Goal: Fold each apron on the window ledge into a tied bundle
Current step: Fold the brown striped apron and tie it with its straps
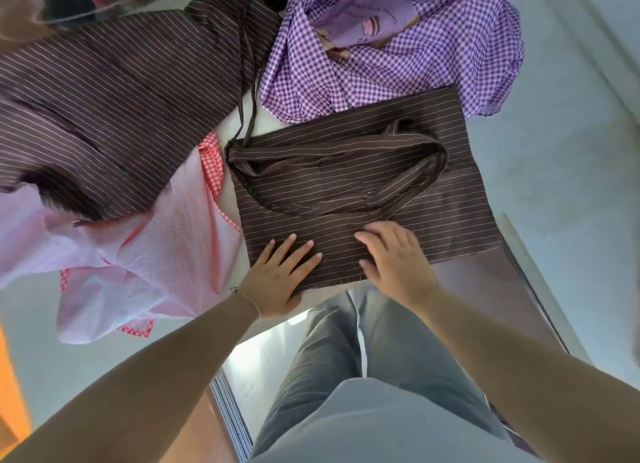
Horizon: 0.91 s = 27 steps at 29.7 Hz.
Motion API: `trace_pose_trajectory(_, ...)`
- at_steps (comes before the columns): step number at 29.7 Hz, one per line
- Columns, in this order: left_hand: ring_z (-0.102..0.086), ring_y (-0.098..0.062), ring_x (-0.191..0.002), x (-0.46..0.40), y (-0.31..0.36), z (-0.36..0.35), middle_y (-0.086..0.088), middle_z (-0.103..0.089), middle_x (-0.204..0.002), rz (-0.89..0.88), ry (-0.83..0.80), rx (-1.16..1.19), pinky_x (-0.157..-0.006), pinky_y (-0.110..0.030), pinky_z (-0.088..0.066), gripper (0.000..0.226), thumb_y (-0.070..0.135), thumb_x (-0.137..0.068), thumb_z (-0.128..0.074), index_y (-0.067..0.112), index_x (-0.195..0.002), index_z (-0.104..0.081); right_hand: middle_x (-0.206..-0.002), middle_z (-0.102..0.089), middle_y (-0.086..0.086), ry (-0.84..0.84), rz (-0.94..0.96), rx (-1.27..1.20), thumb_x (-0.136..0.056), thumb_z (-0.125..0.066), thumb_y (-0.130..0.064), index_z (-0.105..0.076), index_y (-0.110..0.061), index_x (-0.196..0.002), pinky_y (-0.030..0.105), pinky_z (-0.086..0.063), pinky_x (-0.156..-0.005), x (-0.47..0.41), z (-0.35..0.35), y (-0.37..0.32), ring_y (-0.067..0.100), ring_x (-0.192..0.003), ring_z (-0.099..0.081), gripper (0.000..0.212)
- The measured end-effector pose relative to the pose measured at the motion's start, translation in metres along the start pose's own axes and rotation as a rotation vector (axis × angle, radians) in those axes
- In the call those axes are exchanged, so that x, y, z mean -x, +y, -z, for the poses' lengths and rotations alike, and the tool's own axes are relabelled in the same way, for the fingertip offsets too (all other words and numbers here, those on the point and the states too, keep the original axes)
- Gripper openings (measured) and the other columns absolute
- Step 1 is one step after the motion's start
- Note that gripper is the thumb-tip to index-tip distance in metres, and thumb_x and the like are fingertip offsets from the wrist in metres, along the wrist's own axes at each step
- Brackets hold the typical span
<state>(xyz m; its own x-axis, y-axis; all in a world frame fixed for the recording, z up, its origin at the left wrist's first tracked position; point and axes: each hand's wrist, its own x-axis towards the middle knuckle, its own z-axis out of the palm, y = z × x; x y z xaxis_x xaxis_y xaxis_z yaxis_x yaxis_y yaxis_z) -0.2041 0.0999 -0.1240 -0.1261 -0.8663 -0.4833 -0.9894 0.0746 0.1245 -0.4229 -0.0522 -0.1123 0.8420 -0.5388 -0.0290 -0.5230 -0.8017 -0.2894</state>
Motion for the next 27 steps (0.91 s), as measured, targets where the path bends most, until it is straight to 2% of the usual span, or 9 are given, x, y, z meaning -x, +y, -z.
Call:
trace_pose_trajectory(2, 0.004, -0.038, -0.146, -0.004, 0.019, 0.007, -0.005, 0.005, -0.161, 0.085, -0.057, -0.001, -0.116, -0.055, -0.009, 0.082, 0.042, -0.093, -0.043, 0.031, -0.149, 0.016, -0.153, -0.033, 0.009, -0.215, 0.128, 0.006, -0.090, -0.050, -0.052, -0.036, -0.020, -0.144, 0.049, -0.027, -0.115, 0.001, -0.005, -0.013, 0.031, -0.142, -0.027, 0.065)
trace_pose_trajectory(5, 0.019, -0.042, -0.143, -0.013, 0.038, 0.019, -0.007, 0.028, -0.156, 0.203, -0.168, -0.010, -0.116, -0.059, -0.008, 0.097, 0.039, -0.092, -0.054, 0.033, -0.145, 0.027, -0.161, 0.010, 0.009, -0.526, 0.087, 0.021, -0.092, -0.035, -0.064, -0.002, -0.021, -0.154, 0.047, -0.007, -0.121, -0.002, -0.014, -0.022, 0.029, -0.147, 0.014, 0.082)
trace_pose_trajectory(8, 0.019, -0.039, -0.143, -0.013, 0.037, 0.021, -0.003, 0.030, -0.155, 0.247, -0.219, -0.014, -0.116, -0.059, -0.015, 0.099, 0.033, -0.093, -0.058, 0.039, -0.144, 0.026, -0.157, 0.024, 0.011, -0.581, 0.070, 0.093, -0.093, -0.034, -0.062, 0.012, -0.017, -0.152, 0.045, 0.001, -0.121, -0.004, -0.014, -0.023, 0.030, -0.144, 0.023, 0.087)
trace_pose_trajectory(12, -0.013, -0.028, -0.147, -0.013, 0.031, 0.045, 0.003, -0.005, -0.161, 0.351, -0.151, 0.273, -0.111, -0.040, -0.036, 0.073, 0.006, -0.096, -0.045, 0.035, -0.152, -0.008, -0.159, 0.019, 0.012, -0.590, -0.026, 0.151, -0.094, -0.036, -0.060, 0.012, -0.012, -0.152, 0.046, -0.004, -0.120, -0.002, -0.007, -0.021, 0.029, -0.147, 0.014, 0.089)
trace_pose_trajectory(14, -0.049, -0.025, -0.126, -0.013, 0.024, 0.058, -0.002, -0.038, -0.151, 0.435, -0.120, 0.557, -0.101, -0.029, -0.043, 0.060, 0.001, -0.096, -0.039, 0.030, -0.147, -0.026, -0.160, 0.013, 0.010, -0.607, -0.076, 0.192, -0.097, -0.039, -0.047, 0.010, -0.012, -0.152, 0.048, -0.012, -0.120, -0.002, 0.004, -0.018, 0.027, -0.148, 0.007, 0.081)
trace_pose_trajectory(16, -0.059, -0.017, -0.093, -0.012, 0.017, 0.065, -0.005, -0.060, -0.121, 0.470, -0.154, 0.739, -0.081, -0.023, -0.047, 0.044, 0.004, -0.098, -0.037, 0.025, -0.136, -0.038, -0.162, 0.001, 0.008, -0.612, -0.089, 0.224, -0.098, -0.044, -0.028, 0.000, -0.012, -0.153, 0.046, -0.021, -0.117, -0.004, 0.020, -0.014, 0.027, -0.148, -0.009, 0.072)
trace_pose_trajectory(20, -0.053, -0.016, -0.075, -0.007, 0.005, 0.081, -0.003, -0.057, -0.087, 0.415, -0.345, 0.769, -0.069, -0.026, -0.048, 0.017, 0.011, -0.098, -0.042, 0.019, -0.107, -0.053, -0.127, -0.059, 0.007, -0.586, -0.073, 0.206, -0.093, -0.043, -0.008, -0.046, -0.013, -0.130, 0.036, -0.042, -0.092, -0.018, 0.056, -0.009, 0.027, -0.113, -0.058, 0.038)
trace_pose_trajectory(22, -0.054, -0.015, -0.077, -0.004, -0.007, 0.098, 0.002, -0.057, -0.086, 0.342, -0.421, 0.727, -0.073, -0.026, -0.047, 0.016, 0.010, -0.096, -0.044, 0.022, -0.101, -0.054, -0.115, -0.064, 0.006, -0.670, -0.084, 0.145, -0.092, -0.045, -0.012, -0.054, -0.017, -0.123, 0.038, -0.046, -0.088, -0.035, 0.076, -0.005, 0.028, -0.106, -0.061, 0.032)
trace_pose_trajectory(27, -0.056, -0.019, -0.104, -0.001, -0.057, 0.127, -0.001, -0.057, -0.118, 0.317, -0.440, 0.548, -0.092, -0.030, -0.043, 0.023, 0.028, -0.097, -0.050, 0.022, -0.119, -0.056, -0.136, -0.051, 0.003, -0.795, -0.038, 0.024, -0.091, -0.052, -0.031, -0.051, -0.021, -0.135, 0.038, -0.043, -0.099, -0.099, 0.112, 0.004, 0.024, -0.120, -0.049, 0.045)
